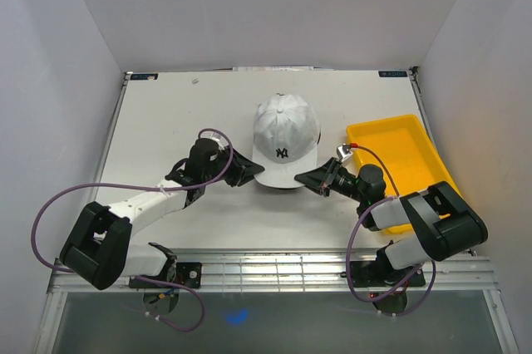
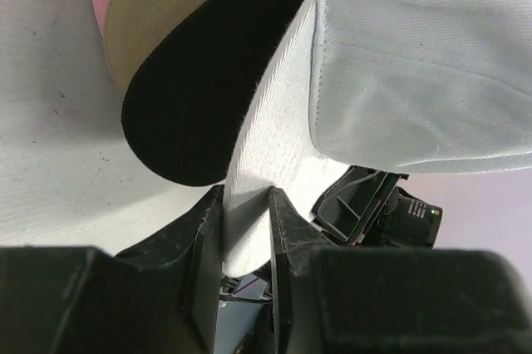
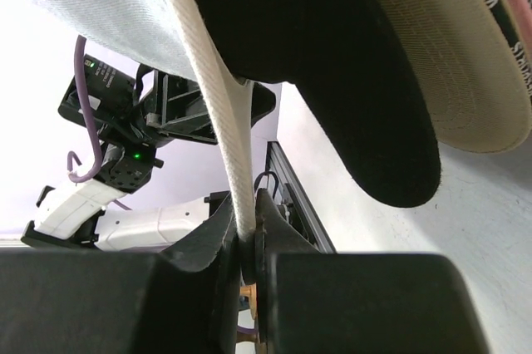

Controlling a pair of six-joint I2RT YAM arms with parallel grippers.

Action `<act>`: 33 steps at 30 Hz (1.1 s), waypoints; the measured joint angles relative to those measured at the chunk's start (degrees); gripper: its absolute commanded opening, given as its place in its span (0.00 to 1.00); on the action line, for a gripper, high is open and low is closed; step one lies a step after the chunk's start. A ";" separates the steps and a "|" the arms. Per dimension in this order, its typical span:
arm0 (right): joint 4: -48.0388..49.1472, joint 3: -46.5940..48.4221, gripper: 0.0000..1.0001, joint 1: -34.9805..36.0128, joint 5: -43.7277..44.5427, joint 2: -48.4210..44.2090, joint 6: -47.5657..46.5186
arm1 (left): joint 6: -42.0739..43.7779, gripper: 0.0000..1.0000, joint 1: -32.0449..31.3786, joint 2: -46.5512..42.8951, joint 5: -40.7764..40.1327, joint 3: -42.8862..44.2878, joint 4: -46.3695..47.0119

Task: Stack the hats

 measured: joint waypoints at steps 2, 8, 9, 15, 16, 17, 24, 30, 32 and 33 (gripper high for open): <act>0.24 0.02 0.08 0.00 -0.20 0.57 -0.07 | -0.35 0.00 -0.02 0.00 -0.15 -0.57 0.50; 0.98 0.07 0.08 0.00 -0.72 1.90 -0.87 | -1.01 0.00 -0.11 0.00 -0.46 -1.55 1.42; 0.98 0.13 0.08 -0.02 -0.72 1.95 -1.05 | -1.03 0.00 -0.11 0.00 -0.48 -1.57 1.44; 0.17 0.76 0.15 -0.09 -1.11 1.86 -1.55 | -1.05 0.00 -0.11 0.00 -0.87 -1.57 1.46; -0.59 0.96 0.23 -0.09 -1.20 1.60 -1.77 | -1.03 0.00 -0.11 0.00 -0.96 -1.57 1.44; -1.79 1.18 0.26 -0.09 -1.36 1.22 -2.03 | -1.01 0.00 -0.11 -0.02 -1.01 -1.57 1.44; -15.32 1.25 0.38 -0.11 -1.68 -3.21 -5.62 | -0.39 0.00 -0.02 -0.31 -1.88 -1.55 1.53; -28.37 1.68 0.39 -0.13 -1.46 -7.67 -9.35 | -0.35 0.00 0.24 -1.27 -2.73 -1.31 0.44; -32.44 2.23 0.39 -0.31 -1.29 -8.55 -10.60 | -0.35 0.00 0.24 -1.38 -2.80 -1.09 -0.07; -34.21 2.54 0.39 -0.39 -1.16 -8.90 -11.23 | -0.37 0.06 0.24 -1.38 -2.82 -1.05 -0.26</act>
